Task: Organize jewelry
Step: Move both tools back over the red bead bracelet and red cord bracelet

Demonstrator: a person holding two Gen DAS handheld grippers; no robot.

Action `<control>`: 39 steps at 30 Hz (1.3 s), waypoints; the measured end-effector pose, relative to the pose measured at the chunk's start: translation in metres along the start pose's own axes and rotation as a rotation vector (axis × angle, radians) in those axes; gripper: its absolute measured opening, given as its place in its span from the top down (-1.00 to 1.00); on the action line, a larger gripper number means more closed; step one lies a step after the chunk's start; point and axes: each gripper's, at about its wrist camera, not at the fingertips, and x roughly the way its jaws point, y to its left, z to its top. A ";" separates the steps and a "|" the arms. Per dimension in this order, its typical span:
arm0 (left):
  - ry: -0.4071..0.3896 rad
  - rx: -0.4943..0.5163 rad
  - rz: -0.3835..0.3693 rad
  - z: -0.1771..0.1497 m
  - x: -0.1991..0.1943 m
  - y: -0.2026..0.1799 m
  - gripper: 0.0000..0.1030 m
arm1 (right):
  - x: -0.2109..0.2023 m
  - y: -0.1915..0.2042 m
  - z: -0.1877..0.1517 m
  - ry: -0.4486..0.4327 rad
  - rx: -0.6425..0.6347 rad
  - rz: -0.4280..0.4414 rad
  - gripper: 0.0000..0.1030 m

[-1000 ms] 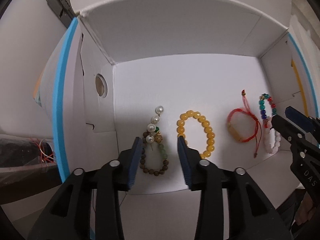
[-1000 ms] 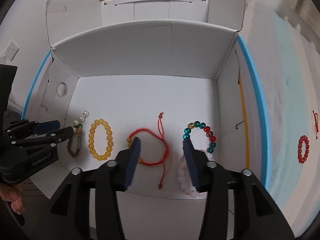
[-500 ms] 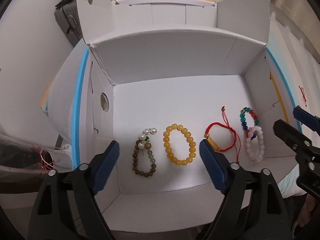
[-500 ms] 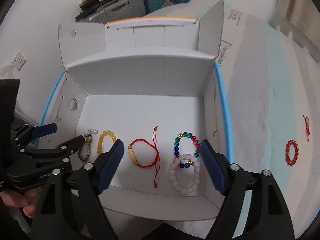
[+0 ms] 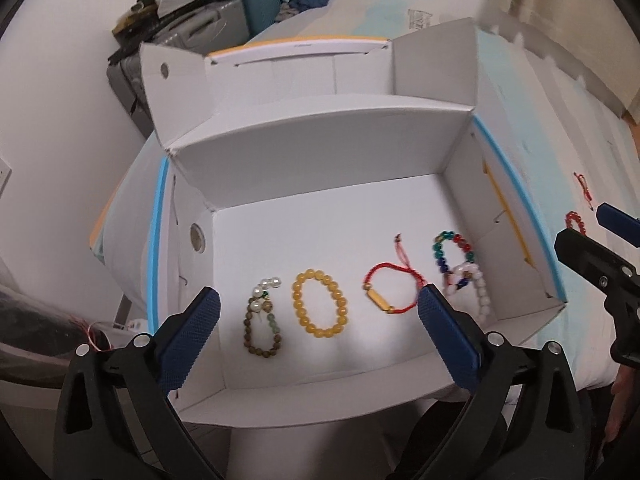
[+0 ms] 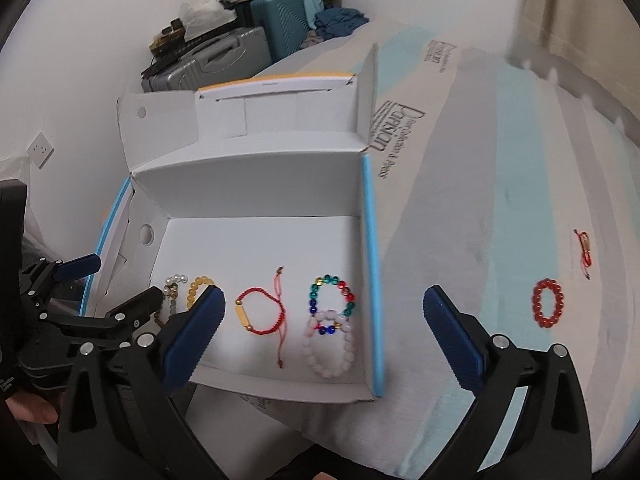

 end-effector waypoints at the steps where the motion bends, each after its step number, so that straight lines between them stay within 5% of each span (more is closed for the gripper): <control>1: -0.004 0.005 -0.004 0.000 -0.002 -0.005 -0.89 | -0.005 -0.005 -0.001 -0.008 0.006 -0.003 -0.85; 10: -0.037 0.040 -0.010 0.008 -0.022 -0.048 -0.89 | -0.040 -0.053 -0.006 -0.063 0.064 -0.037 -0.85; 25: -0.067 0.149 -0.081 0.023 -0.033 -0.164 -0.89 | -0.092 -0.187 -0.027 -0.110 0.203 -0.171 -0.85; 39: -0.036 0.248 -0.143 0.044 -0.005 -0.278 -0.89 | -0.088 -0.292 -0.038 -0.079 0.291 -0.236 -0.85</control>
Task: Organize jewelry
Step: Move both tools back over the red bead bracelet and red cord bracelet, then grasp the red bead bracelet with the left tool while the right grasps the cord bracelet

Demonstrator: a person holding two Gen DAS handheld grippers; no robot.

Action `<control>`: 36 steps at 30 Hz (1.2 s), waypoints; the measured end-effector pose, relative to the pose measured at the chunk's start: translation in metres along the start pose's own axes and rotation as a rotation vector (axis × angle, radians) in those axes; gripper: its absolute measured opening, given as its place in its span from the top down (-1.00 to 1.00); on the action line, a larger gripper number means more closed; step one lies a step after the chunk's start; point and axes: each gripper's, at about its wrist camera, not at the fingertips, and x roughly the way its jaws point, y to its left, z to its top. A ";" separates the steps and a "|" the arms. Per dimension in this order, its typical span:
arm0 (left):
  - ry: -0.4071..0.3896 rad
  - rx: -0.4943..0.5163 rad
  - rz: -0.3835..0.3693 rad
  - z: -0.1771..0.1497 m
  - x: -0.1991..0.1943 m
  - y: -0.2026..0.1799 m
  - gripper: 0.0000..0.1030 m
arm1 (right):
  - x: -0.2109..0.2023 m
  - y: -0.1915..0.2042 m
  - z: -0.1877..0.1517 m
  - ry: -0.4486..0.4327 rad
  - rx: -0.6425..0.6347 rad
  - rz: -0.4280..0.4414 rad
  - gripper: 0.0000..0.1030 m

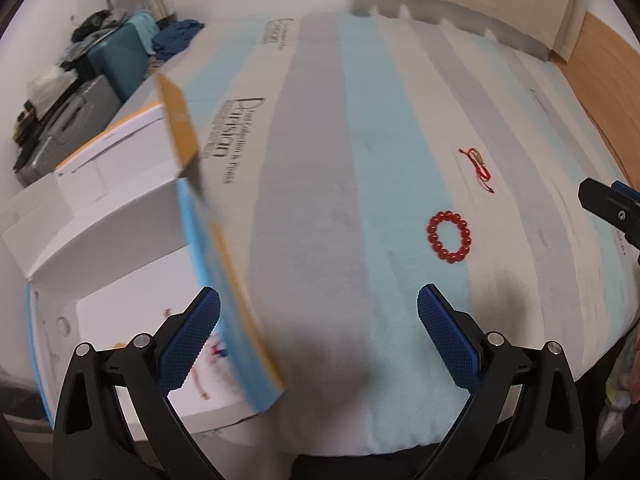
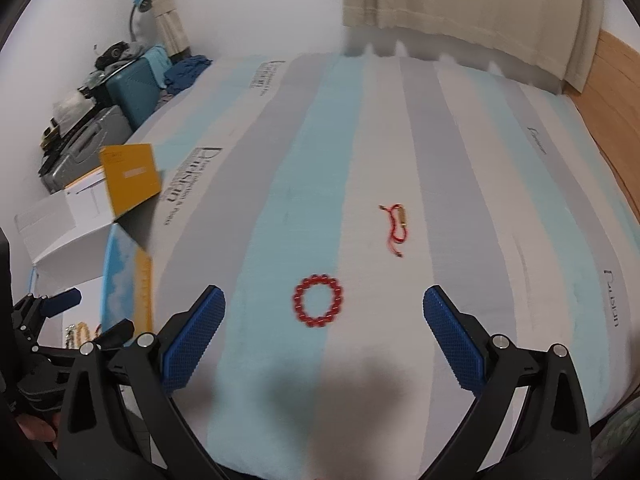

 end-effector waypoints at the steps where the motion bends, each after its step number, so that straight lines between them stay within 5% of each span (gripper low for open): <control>1: 0.007 0.004 -0.006 0.004 0.008 -0.008 -0.89 | 0.006 -0.008 0.002 0.005 0.006 -0.001 -0.85; 16: 0.073 0.046 -0.043 0.044 0.103 -0.083 -0.89 | 0.100 -0.068 0.031 0.088 0.027 -0.046 -0.85; 36: 0.103 0.084 -0.018 0.052 0.200 -0.117 -0.86 | 0.247 -0.092 0.051 0.186 -0.005 -0.107 -0.77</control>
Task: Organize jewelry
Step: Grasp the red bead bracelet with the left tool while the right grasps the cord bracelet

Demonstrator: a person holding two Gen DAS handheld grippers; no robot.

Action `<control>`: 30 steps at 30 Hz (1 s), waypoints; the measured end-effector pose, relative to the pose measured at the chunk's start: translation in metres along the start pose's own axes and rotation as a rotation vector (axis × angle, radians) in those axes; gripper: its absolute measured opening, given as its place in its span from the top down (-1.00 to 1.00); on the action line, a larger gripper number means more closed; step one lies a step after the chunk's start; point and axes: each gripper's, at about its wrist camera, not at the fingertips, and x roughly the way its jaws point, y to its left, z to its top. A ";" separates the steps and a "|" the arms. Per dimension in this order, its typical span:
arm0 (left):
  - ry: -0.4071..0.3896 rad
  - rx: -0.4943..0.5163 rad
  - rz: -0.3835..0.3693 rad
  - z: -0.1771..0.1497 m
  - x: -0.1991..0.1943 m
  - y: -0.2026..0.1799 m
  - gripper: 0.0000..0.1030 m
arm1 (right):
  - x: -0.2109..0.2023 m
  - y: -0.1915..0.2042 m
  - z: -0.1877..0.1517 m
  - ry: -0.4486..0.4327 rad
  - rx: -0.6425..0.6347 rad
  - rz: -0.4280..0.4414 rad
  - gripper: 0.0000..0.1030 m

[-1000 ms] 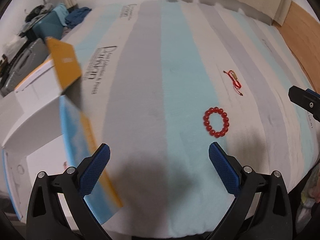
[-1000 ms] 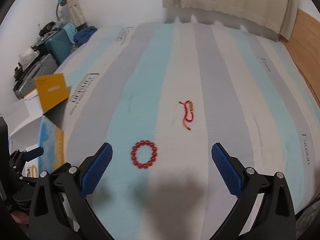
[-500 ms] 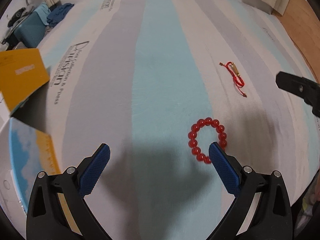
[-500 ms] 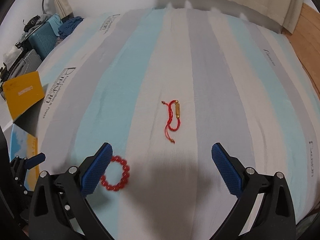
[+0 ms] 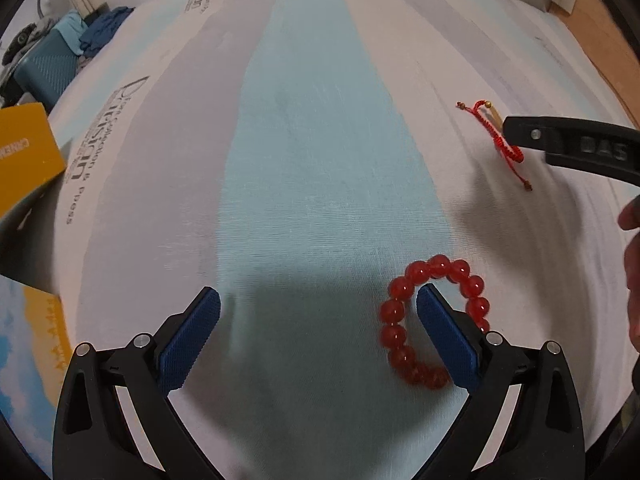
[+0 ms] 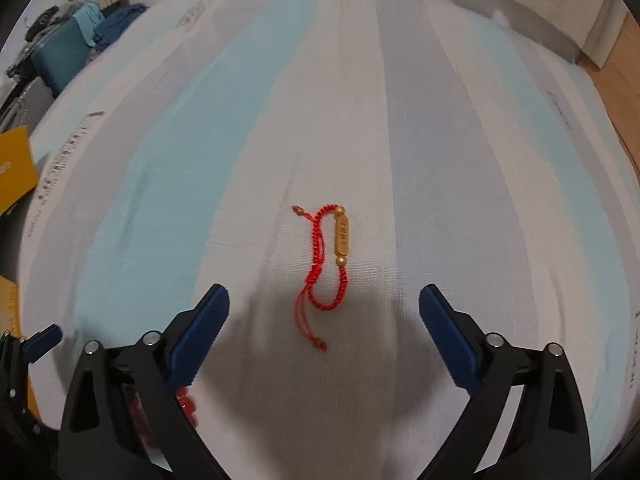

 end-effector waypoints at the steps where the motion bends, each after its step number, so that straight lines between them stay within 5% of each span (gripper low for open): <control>1: 0.003 -0.001 -0.006 0.000 0.003 -0.001 -0.86 | 0.007 -0.001 0.001 0.007 0.011 0.004 -0.77; 20: -0.007 0.041 -0.091 -0.002 0.017 -0.009 -0.06 | 0.048 -0.009 -0.001 0.067 0.117 0.075 -0.11; 23: -0.014 0.050 -0.110 -0.003 0.014 -0.010 -0.14 | 0.049 -0.007 -0.002 0.072 0.104 0.064 -0.11; 26: -0.007 0.071 -0.096 -0.007 0.015 -0.016 -0.57 | 0.050 -0.003 0.001 0.073 0.103 0.058 -0.11; 30: -0.009 0.073 -0.074 -0.011 0.019 -0.020 -0.51 | 0.053 0.003 0.003 0.069 0.086 0.047 -0.07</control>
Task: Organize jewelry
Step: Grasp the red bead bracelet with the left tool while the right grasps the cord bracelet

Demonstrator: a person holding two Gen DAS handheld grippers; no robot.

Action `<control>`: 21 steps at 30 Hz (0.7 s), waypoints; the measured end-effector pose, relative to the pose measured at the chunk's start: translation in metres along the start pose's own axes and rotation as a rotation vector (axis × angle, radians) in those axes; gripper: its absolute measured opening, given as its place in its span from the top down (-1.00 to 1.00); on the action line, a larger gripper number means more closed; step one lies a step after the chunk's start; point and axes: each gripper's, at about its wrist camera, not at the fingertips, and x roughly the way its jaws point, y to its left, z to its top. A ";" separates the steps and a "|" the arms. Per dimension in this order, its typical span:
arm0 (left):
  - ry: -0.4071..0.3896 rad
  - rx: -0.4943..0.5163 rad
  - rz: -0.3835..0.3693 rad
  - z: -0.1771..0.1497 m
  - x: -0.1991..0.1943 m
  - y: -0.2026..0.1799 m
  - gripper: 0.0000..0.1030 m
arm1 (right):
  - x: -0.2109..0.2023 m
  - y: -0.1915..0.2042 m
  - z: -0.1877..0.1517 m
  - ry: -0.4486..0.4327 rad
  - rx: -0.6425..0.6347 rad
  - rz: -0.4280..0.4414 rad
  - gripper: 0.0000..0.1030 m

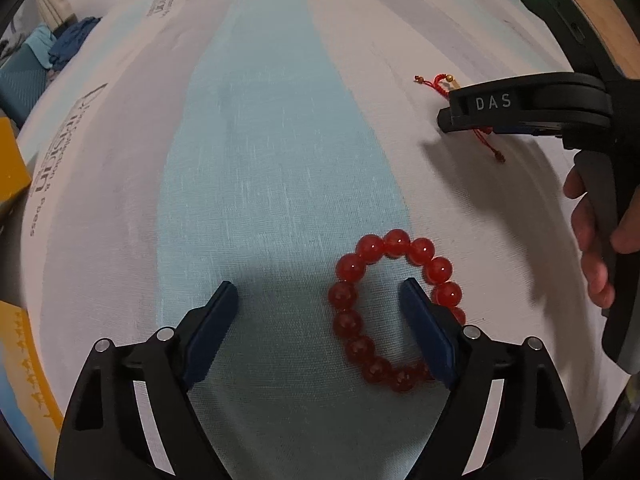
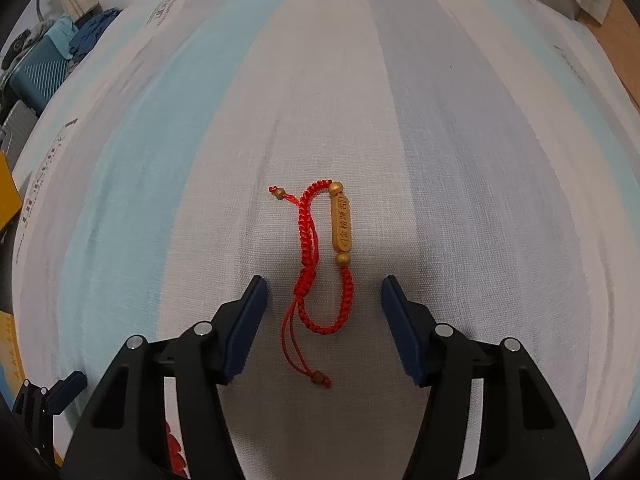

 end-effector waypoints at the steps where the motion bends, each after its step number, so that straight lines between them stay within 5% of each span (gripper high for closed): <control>1: -0.001 -0.006 0.004 -0.001 0.000 0.000 -0.49 | 0.001 0.003 0.001 -0.002 -0.003 -0.005 0.02; 11: 0.005 0.029 -0.015 -0.016 -0.013 -0.011 0.38 | -0.006 0.003 -0.004 -0.010 -0.084 -0.027 0.89; 14: 0.016 0.043 -0.023 -0.016 -0.015 -0.009 0.73 | -0.012 0.003 -0.007 -0.011 -0.098 -0.023 0.89; 21: 0.015 0.053 -0.031 -0.016 -0.027 -0.007 0.76 | -0.026 0.005 -0.009 -0.032 -0.082 0.004 0.89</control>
